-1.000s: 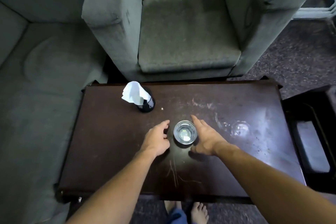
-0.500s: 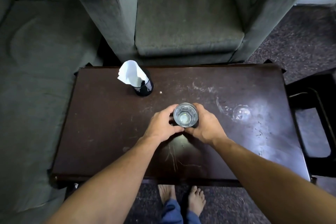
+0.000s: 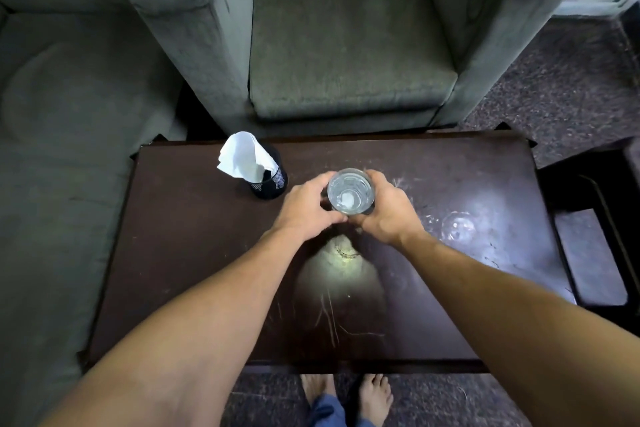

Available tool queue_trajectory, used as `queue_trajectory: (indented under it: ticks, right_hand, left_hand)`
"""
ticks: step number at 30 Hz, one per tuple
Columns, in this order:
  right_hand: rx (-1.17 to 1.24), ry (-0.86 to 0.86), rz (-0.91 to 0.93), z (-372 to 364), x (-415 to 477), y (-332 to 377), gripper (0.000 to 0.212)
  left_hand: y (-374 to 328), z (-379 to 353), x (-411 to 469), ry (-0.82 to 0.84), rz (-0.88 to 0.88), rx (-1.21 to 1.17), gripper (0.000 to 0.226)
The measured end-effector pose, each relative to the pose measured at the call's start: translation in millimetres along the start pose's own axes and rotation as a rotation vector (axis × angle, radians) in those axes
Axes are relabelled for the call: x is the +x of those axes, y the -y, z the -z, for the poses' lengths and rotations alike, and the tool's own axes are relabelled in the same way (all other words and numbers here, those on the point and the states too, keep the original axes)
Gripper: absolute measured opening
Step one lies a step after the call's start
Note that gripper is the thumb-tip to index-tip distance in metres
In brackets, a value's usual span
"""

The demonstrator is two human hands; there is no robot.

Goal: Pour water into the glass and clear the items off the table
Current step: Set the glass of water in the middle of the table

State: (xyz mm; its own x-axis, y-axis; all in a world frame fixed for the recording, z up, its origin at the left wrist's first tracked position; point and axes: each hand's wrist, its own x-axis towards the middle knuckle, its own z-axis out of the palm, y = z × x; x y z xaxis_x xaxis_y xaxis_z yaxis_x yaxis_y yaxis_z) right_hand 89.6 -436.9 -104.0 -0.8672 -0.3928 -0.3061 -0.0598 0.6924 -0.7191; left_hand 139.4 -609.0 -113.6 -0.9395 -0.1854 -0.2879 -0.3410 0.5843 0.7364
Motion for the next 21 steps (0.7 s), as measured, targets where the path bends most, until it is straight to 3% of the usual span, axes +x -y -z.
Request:
queue_trajectory:
  ticks: [17, 21]
  right_hand:
    - [0.062, 0.004, -0.048, -5.7, 28.5, -11.6, 0.086]
    - [0.029, 0.016, -0.029, -5.2, 28.6, -11.1, 0.098]
  left_hand:
    - [7.5, -6.2, 27.7, 0.015, 0.035, -0.013, 0.084]
    - [6.4, -6.6, 27.8, 0.044, 0.055, -0.004, 0.089]
